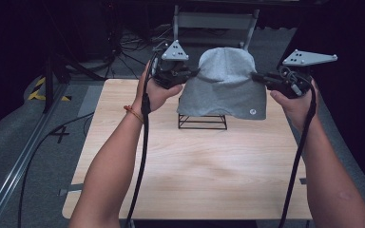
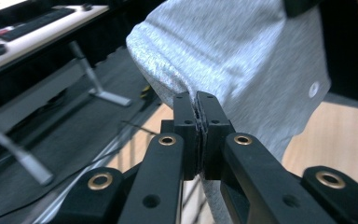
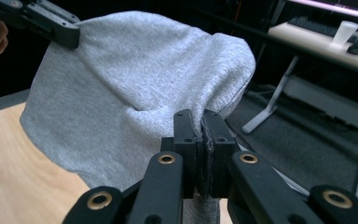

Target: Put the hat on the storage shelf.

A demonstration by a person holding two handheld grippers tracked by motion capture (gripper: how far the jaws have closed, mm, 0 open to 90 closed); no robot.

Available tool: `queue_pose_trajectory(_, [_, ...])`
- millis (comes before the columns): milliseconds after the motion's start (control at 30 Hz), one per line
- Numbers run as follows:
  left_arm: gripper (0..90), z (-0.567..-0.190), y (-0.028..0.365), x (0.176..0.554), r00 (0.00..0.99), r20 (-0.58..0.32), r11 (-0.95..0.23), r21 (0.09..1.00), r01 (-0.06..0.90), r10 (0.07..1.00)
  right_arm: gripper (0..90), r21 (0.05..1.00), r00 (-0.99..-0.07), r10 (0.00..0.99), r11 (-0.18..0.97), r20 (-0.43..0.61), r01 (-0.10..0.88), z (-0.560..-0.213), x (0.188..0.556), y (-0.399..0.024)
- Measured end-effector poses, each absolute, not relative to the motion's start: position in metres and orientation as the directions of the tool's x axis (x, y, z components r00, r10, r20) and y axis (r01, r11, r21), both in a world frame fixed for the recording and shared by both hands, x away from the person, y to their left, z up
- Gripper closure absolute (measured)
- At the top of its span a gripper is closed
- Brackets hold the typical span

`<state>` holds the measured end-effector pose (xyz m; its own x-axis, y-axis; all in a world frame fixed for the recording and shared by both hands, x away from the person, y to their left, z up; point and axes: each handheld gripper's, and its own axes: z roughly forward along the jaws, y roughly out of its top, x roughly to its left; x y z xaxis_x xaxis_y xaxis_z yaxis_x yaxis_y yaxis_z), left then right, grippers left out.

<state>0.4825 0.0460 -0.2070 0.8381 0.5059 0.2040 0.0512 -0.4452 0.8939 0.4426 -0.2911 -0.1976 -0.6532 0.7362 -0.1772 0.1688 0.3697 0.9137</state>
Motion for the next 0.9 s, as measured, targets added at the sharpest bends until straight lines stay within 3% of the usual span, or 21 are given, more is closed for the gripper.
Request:
queue_pose_trajectory(267, [88.0, -0.194, 0.053, 0.507, 0.817, 0.197, -0.42, 0.905, 0.06, 0.542, 86.2, 0.91, -0.624, 0.747, 0.392, -0.229, 0.135, -0.185, 0.465, -0.28])
queue_pose_trajectory(900, [88.0, -0.199, 0.057, 0.548, 0.79, 0.16, -0.397, 0.911, 0.113, 0.592, 86.2, 0.914, -0.616, 0.764, 0.368, -0.192, 0.172, -0.19, 0.524, -0.258])
